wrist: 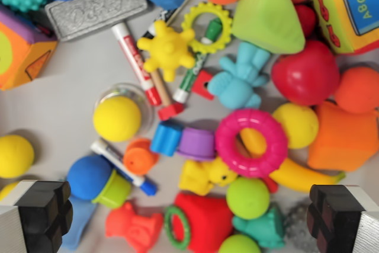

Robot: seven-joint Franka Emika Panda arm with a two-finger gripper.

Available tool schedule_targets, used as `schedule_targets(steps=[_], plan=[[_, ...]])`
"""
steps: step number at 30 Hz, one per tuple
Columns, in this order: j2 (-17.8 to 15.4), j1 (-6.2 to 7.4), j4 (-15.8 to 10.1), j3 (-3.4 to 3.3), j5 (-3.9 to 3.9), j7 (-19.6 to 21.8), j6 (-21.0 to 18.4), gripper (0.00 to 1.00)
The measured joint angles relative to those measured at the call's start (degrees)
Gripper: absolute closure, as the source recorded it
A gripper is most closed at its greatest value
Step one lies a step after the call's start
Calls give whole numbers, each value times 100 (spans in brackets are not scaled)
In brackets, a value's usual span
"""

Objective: Pick an object from the bin

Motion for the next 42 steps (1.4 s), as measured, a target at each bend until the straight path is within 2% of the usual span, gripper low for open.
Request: schedule_targets(steps=[14, 21, 33, 42], plan=[[0, 0, -4, 0, 0, 4, 0, 0], [0, 15, -56, 2, 0, 133, 33, 0], [0, 84, -296, 21, -11, 640, 258, 0], [3, 174, -549, 34, -33, 1221, 500, 0]])
